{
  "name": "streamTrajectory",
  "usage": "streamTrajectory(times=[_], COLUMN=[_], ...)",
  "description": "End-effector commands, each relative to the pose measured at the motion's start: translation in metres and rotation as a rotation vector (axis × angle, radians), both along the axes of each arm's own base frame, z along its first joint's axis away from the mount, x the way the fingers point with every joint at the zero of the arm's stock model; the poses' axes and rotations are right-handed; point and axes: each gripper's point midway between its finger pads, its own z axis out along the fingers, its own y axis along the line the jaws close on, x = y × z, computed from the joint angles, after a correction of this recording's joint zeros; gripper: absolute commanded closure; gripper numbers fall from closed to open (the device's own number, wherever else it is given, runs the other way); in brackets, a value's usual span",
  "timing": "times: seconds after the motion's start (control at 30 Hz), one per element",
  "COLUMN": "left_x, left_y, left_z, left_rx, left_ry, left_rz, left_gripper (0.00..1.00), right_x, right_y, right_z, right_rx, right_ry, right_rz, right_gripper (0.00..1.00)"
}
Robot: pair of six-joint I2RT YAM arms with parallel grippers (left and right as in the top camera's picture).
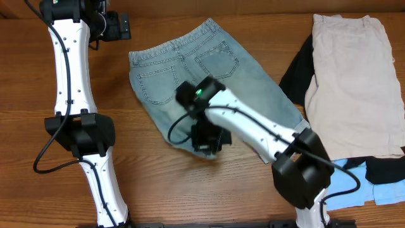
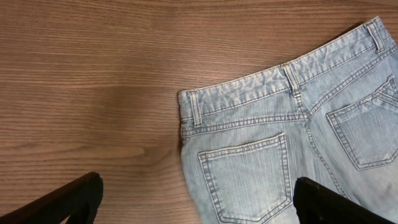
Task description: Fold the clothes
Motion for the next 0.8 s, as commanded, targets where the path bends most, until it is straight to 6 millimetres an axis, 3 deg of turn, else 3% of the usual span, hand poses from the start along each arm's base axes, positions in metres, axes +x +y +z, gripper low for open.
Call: streamTrajectory(times=[0.0,0.27,0.4,0.53,0.67,0.77], left_x=[0.0,0.0,0.001,0.001,0.002,0.002], left_y=[0.006,0.007,0.007,0.007,0.006,0.006], left_z=[0.011,0.011,0.011,0.011,0.011,0.008], left_rx=[0.005,0.019,0.019,0.023,0.023,0.021], left_ry=[-0.027,-0.03,-0.032,-0.032,-0.033,-0.029], left_rz=[0.015,-0.006,-0.006,-0.012,-0.013,-0.014], left_gripper=[0.0,0.0,0.0,0.0,0.0,0.0], right_x=[-0.033,-0.083,-0.082,-0.061,-0.021,0.015], right_y=[0.001,-0.013,-0.012,-0.012,-0.038,-0.061], right_z=[-0.008,-0.033,-0.036,-0.024,0.006,0.032], right_rx=[-0.061,-0.181,-0.168,-0.108,-0.071,0.011], right_ry=[0.034,0.083,0.067,0.005,-0.126,-0.221], right_rz=[0.057,0.066,0.059,0.011,-0.085,-0.157], right_gripper=[0.96,0.95,0.74,0.68,0.65,0.28])
